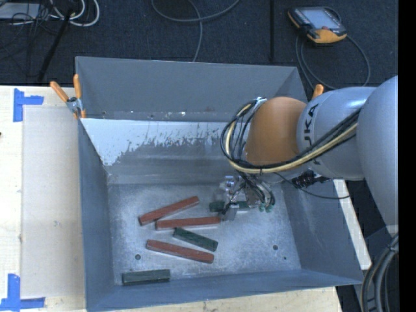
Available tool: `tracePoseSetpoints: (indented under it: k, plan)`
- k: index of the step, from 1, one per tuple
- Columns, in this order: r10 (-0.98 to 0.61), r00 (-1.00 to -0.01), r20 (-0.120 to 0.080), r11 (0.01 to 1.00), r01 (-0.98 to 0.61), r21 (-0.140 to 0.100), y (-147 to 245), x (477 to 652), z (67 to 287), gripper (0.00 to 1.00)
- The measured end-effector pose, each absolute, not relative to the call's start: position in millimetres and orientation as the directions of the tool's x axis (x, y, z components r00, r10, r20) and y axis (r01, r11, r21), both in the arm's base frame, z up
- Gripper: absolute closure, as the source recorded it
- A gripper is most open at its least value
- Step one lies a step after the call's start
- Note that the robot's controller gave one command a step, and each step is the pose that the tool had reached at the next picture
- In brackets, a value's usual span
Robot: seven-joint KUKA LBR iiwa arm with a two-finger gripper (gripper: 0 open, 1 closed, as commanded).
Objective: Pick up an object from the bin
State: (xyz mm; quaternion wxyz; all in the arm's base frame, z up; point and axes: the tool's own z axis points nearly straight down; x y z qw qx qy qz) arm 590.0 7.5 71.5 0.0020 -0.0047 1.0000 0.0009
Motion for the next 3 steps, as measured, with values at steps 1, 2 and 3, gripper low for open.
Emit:
tracePoseSetpoints:
  k: [1, 2, 3]
  plan:
    - [-0.009, -1.0, -0.004, 1.0, -0.009, 0.002, 7, 590.0, 72, 1.0]
    - [-0.008, -1.0, 0.006, 1.0, -0.008, 0.001, -14, 573.8, 127, 1.0]
    - [-0.048, -0.999, -0.001, 0.999, -0.048, 0.0, -15, 555.1, 259, 1.0]
